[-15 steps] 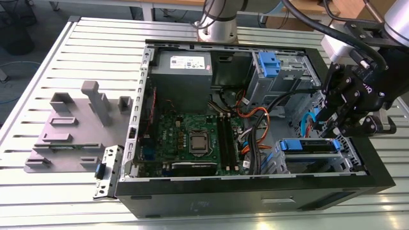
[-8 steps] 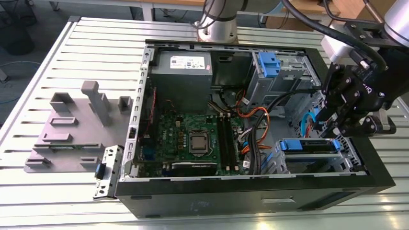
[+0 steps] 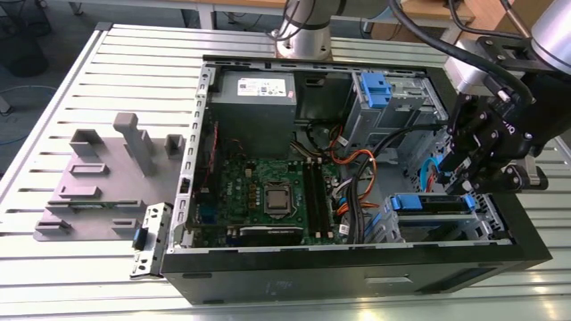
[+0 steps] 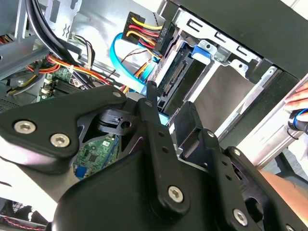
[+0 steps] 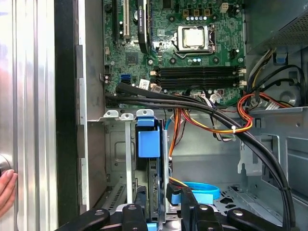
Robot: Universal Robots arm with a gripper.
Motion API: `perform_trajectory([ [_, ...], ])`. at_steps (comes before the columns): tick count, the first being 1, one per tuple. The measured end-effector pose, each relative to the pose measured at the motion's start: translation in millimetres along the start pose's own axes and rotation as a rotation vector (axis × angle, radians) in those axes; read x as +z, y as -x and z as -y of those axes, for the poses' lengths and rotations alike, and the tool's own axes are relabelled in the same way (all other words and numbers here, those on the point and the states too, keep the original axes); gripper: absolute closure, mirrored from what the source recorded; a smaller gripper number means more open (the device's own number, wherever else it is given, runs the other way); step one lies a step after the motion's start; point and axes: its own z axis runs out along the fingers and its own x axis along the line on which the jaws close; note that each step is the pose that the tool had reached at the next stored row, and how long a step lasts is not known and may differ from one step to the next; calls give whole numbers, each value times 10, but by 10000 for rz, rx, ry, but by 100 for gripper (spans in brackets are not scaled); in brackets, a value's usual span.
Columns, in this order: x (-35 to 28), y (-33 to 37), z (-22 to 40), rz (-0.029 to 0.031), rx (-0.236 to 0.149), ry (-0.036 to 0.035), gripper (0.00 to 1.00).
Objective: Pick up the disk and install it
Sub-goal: 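Insert the first disk wire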
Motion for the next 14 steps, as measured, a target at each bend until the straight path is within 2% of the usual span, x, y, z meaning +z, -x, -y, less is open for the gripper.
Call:
perform_trajectory([
  [14, 63, 0, 1, -8, 0, 0, 58],
])
